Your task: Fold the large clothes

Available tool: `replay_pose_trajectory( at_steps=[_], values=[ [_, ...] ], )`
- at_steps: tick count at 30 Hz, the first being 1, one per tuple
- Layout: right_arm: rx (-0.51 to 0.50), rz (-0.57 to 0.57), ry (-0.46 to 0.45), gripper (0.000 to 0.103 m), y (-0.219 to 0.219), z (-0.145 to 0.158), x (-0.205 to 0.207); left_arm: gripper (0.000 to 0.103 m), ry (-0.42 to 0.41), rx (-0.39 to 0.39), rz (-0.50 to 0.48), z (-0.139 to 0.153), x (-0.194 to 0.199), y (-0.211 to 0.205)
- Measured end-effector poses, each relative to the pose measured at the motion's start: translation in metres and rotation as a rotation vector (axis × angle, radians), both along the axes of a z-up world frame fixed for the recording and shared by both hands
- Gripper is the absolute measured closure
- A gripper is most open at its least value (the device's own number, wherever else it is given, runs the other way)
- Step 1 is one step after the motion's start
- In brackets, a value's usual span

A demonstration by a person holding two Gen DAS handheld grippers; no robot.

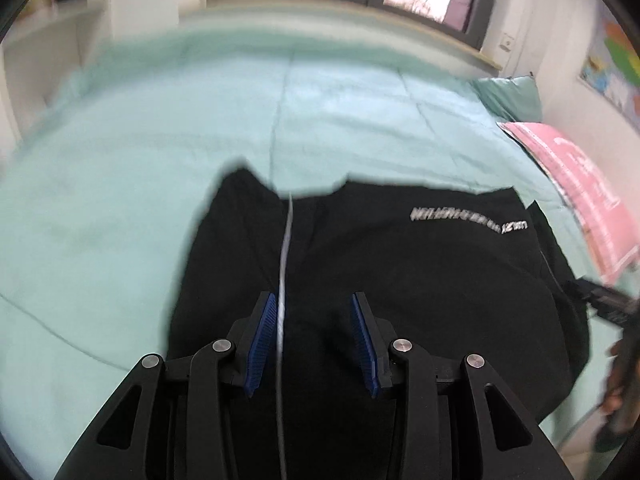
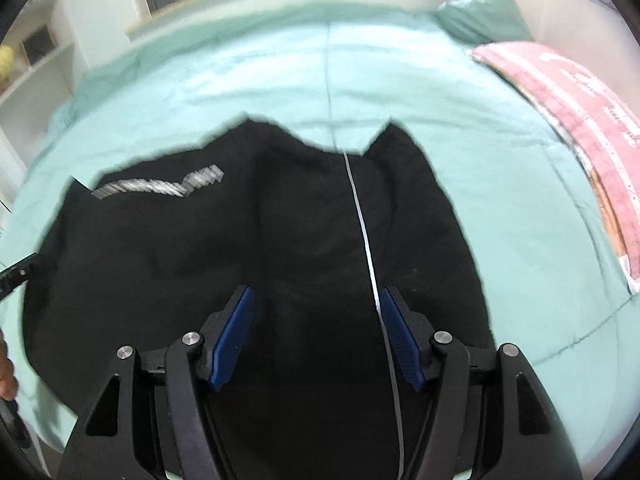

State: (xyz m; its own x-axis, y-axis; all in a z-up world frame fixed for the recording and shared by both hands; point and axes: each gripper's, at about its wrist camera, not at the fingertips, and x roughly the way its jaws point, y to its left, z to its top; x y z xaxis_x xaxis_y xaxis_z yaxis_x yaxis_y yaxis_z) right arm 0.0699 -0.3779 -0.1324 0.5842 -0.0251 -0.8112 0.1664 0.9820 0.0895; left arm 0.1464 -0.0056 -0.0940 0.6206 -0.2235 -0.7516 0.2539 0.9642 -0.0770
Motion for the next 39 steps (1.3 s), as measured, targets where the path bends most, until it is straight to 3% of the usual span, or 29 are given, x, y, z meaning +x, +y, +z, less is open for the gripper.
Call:
replay_pose_trajectory(
  at_steps=[4,6,9,12,16,20,30,39],
  values=[
    [-0.033,-0.024,-0.147,0.02,0.01,0.049,-0.04,0.061,-0.174,0.137,0.068,0.049,-0.04,-0.015],
    [-0.042,-0.05,-0.22,0.01,0.014,0.067,-0.057,0.05,-0.249,0.174,0.101,0.067,-0.059,-0.02],
    [-0.03,-0.073,-0.272,0.01,0.022,0.085,-0.072,0.048,-0.363,0.177,0.145,0.09,-0.092,-0.022],
    [-0.039,-0.105,-0.296,0.01,0.029,0.099,-0.083,0.047,-0.4,0.169,0.172,0.104,-0.11,-0.024],
    [-0.067,-0.125,-0.316,0.01,0.039,0.107,-0.106,0.047,-0.429,0.16,0.159,0.114,-0.134,-0.029],
    [-0.074,-0.134,-0.327,0.01,0.044,0.122,-0.124,0.047,-0.405,0.199,0.135,0.11,-0.141,-0.041],
    [-0.091,-0.085,-0.392,0.01,0.07,0.147,-0.149,0.047,-0.396,0.185,0.117,0.116,-0.168,-0.058],
    [-0.104,-0.026,-0.361,0.008,0.093,0.136,-0.143,0.047,-0.351,0.174,0.125,0.107,-0.168,-0.057]
  ],
)
